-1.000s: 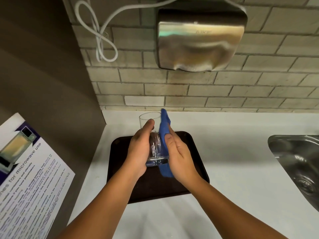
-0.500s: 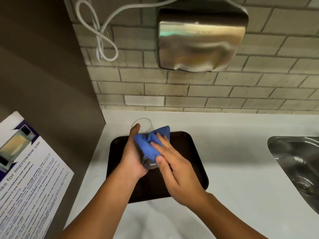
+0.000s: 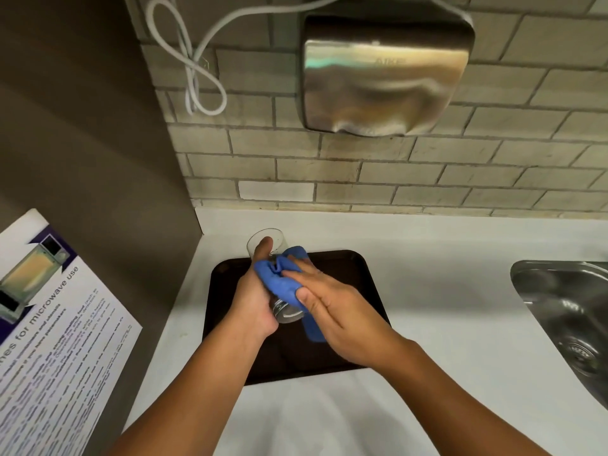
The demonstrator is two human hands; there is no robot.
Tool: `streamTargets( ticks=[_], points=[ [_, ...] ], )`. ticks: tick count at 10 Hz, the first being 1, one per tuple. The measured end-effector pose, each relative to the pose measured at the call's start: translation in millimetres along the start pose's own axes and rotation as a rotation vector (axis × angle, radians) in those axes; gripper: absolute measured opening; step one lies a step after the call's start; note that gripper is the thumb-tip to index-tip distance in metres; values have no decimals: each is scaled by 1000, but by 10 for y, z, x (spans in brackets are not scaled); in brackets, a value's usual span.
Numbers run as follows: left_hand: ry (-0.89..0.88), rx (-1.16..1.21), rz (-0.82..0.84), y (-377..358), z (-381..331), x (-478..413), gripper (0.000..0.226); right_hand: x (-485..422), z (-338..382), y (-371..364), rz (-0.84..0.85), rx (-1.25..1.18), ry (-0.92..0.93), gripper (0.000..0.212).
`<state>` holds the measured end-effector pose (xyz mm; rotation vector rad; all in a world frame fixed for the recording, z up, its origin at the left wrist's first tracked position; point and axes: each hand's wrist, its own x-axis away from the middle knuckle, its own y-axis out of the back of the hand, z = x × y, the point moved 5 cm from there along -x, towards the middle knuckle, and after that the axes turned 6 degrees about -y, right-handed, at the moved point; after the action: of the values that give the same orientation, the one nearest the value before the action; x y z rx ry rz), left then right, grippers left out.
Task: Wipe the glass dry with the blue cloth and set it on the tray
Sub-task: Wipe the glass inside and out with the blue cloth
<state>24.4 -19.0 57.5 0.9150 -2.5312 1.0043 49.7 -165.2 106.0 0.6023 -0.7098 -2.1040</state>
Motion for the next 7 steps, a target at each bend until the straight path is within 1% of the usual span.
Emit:
streamTargets(
  ticks=[1, 2, 3, 4, 5, 6, 7],
  points=[
    [-9, -16, 29, 42, 34, -95, 36, -4, -51, -78, 11, -10, -11, 46],
    [17, -15, 66, 35, 62, -137, 55, -88, -245, 40, -74, -407, -247, 38],
    [82, -50, 96, -62, 62, -92, 64, -86, -222, 70, -148, -502, -310, 39],
    [83, -137, 83, -61, 45, -73, 37, -6, -99, -42, -143, -213, -113, 46],
    [34, -129, 25, -121, 34, -121, 48, -77, -247, -23, -173, -311, -153, 44],
    [-21, -166, 88, -167, 14, -152, 58, -138, -392, 28, -247, -578, -327, 38],
    [-52, -210, 83, -249, -13, -121, 54, -117, -252, 24, -250, -406, -237, 44]
  ],
)
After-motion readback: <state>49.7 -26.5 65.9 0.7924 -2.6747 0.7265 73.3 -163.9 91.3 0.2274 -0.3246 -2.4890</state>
